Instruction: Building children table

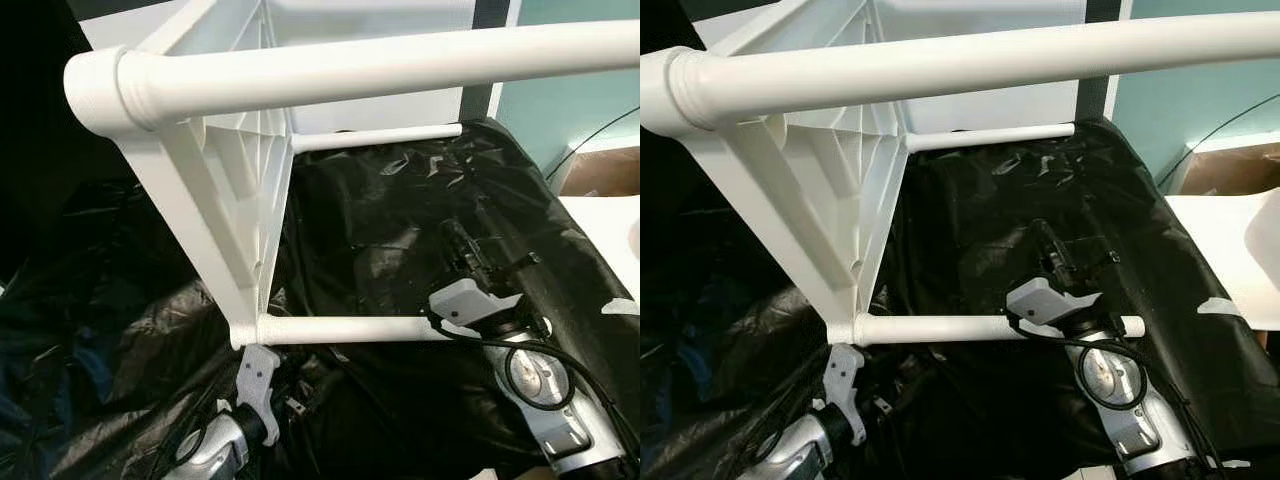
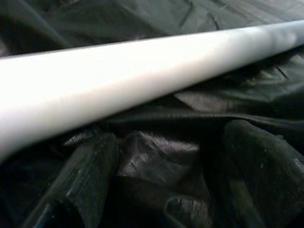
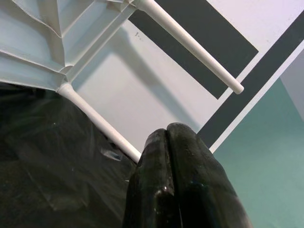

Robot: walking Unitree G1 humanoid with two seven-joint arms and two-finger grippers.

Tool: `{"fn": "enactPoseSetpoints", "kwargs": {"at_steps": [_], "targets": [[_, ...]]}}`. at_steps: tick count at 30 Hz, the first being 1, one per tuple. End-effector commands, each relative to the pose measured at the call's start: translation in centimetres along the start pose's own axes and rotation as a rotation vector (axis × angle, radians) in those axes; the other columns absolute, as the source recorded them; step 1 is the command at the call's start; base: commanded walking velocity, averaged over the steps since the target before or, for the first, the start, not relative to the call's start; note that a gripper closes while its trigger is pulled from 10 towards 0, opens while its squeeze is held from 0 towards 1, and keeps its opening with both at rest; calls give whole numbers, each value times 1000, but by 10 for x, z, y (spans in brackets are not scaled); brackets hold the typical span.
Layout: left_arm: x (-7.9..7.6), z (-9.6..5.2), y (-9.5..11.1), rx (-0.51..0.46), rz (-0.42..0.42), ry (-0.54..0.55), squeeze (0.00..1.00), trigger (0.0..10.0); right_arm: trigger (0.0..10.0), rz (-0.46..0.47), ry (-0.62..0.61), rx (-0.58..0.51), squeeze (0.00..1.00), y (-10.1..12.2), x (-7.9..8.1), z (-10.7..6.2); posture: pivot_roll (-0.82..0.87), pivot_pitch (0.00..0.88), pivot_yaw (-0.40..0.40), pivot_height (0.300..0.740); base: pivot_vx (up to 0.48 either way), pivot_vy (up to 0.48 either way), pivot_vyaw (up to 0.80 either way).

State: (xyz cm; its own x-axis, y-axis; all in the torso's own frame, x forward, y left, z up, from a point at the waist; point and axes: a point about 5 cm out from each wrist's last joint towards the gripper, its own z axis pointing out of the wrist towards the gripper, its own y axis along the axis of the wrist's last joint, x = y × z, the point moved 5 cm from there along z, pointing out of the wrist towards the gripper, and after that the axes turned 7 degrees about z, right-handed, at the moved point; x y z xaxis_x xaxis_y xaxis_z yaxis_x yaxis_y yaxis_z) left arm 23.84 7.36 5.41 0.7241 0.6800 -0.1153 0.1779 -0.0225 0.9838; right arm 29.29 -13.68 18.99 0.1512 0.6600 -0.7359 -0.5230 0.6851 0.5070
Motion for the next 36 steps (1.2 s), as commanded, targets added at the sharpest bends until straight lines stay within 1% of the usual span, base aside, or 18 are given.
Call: {"fn": "enactPoseSetpoints", "kwargs": {"at_steps": [1, 3, 6, 7, 8, 9, 11, 13, 22, 26, 27, 28, 29, 30, 32, 33, 34, 36], "targets": [[-6, -3, -16, 64, -19, -60, 0, 10000, 10000, 21, -1, -10, 0, 5, 1, 2, -33, 0, 133, 740, 0, 0, 0], [-2, 6, -19, 91, -8, -65, 0, 10000, 10000, 22, -4, -11, 0, 5, 0, 4, -31, 0, 127, 740, 0, 0, 0], [0, 10, -20, 100, -6, -60, 0, 10000, 10000, 22, -4, -12, 0, 5, 0, 5, -31, 0, 127, 740, 0, 0, 0], [2, 14, -17, 91, -2, -56, 0, 10000, 10000, 22, -6, -13, 0, 5, 0, 6, -30, 0, 127, 740, 0, 0, 0], [4, 20, -10, 60, -10, -42, 0, 10000, 10000, 23, -9, -14, 0, 6, -1, 7, -30, 0, 127, 740, 0, 0, 0], [4, 20, -10, 60, -10, -42, 0, 10000, 10000, 23, -9, -14, 0, 6, -1, 7, -30, 0, 127, 740, 0, 0, 0], [5, 33, 7, -3, -22, -24, 0, 10000, 10000, 28, -14, -16, 0, 7, 0, 9, -28, 0, 127, 740, 0, 0, 0], [6, 42, 13, -21, -21, -15, 0, 10000, 10000, 32, -17, -16, 0, 8, 0, 10, -28, 0, 127, 740, 0, 0, 0], [13, 57, 20, -47, 16, 40, 0, 10000, 10000, 43, -15, -16, 0, 11, 3, 10, -35, 0, 131, 740, 0, 0, 0], [15, 55, 20, -47, 17, 43, 0, 10000, 10000, 44, -12, -17, 0, 12, 4, 9, -36, 0, 132, 740, 0, 0, 0], [18, 49, 19, -49, 19, 47, 0, 10000, 10000, 40, -11, -22, 0, 12, 5, 9, -36, 0, 132, 740, 0, 0, 0], [18, 49, 19, -49, 19, 47, 0, 10000, 10000, 40, -11, -22, 0, 12, 5, 9, -36, 0, 132, 740, 0, 0, 0], [21, 39, 21, -65, 9, 52, 0, 10000, 10000, 30, -16, -27, 0, 13, 3, 9, -36, 0, 132, 740, 0, 0, 0], [21, 39, 21, -65, 9, 52, 0, 10000, 10000, 30, -16, -27, 0, 13, 3, 9, -36, 0, 132, 740, 0, 0, 0], [23, 12, 31, -140, -20, 44, 0, 10000, 10000, -12, -41, -46, 0, 15, -2, 9, -35, 0, 129, 740, 0, 0, 0], [23, 12, 31, -140, -20, 44, 0, 10000, 10000, -12, -41, -46, 0, 15, -2, 9, -35, 0, 129, 740, 0, 0, 0], [22, 2, 36, -167, -31, 35, 0, 10000, 10000, -27, -48, -55, 0, 16, -4, 9, -35, 0, 129, 740, 0, 0, 0], [22, 2, 36, -167, -31, 35, 0, 10000, 10000, -27, -48, -55, 0, 16, -4, 9, -35, 0, 129, 740, 0, 0, 0]]}}
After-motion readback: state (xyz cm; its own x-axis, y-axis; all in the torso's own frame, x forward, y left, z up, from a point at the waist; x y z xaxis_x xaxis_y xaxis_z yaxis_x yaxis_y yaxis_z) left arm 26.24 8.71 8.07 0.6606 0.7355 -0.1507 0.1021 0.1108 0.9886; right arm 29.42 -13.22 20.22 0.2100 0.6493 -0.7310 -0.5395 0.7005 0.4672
